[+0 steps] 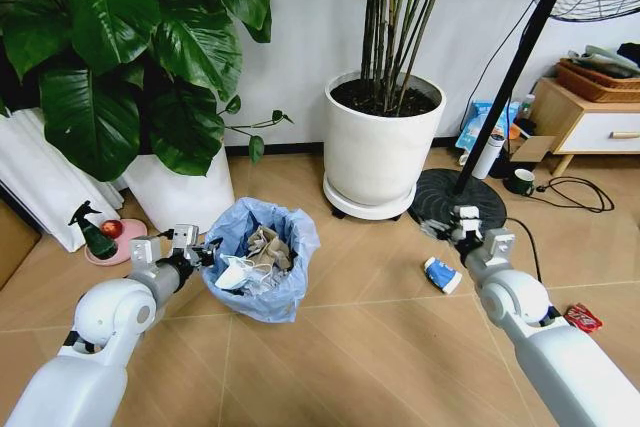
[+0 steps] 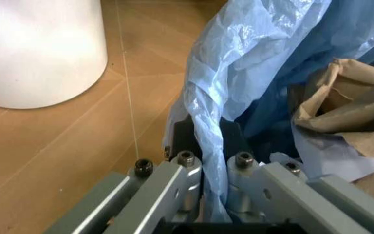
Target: Pick up the trash bin and place the garbage on the floor into it.
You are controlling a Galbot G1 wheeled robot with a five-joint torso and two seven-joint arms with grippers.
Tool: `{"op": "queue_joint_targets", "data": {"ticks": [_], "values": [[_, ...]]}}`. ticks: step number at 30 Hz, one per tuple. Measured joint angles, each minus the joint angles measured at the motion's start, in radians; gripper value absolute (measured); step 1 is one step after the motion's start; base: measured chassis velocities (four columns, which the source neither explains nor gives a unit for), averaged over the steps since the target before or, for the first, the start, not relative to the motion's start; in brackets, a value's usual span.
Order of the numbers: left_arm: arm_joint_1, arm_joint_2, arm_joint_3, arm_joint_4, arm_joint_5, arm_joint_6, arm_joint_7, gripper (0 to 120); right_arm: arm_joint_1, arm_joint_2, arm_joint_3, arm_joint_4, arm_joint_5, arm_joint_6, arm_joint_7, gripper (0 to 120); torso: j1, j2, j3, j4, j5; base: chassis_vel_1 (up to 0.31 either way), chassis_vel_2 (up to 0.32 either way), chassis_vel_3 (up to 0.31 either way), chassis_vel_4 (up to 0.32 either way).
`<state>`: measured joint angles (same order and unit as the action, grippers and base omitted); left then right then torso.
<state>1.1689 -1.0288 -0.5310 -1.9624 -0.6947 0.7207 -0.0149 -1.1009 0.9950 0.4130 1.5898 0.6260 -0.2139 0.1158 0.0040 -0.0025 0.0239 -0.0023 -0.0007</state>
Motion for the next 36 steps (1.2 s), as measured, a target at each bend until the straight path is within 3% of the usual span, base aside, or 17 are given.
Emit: {"op": "queue_joint_targets", "data": {"ticks": [15, 36], "values": [[0.001, 0.002, 0.006, 0.000, 0.000, 0.000, -0.004, 0, 0.049, 0.128, 0.025, -0.368, -0.029, 0.044, -0.039, 100, 0.000, 0.000, 0.000, 0.0001, -0.0001, 0.000, 0.000, 0.000, 0.000], [-0.008, 0.004, 0.021, 0.007, 0.003, 0.000, -0.001, 0, 0.164, 0.223, -0.008, -0.611, -0.031, 0.030, -0.059, 100, 0.000, 0.000, 0.000, 0.0001, -0.0004, 0.000, 0.000, 0.000, 0.000]]}}
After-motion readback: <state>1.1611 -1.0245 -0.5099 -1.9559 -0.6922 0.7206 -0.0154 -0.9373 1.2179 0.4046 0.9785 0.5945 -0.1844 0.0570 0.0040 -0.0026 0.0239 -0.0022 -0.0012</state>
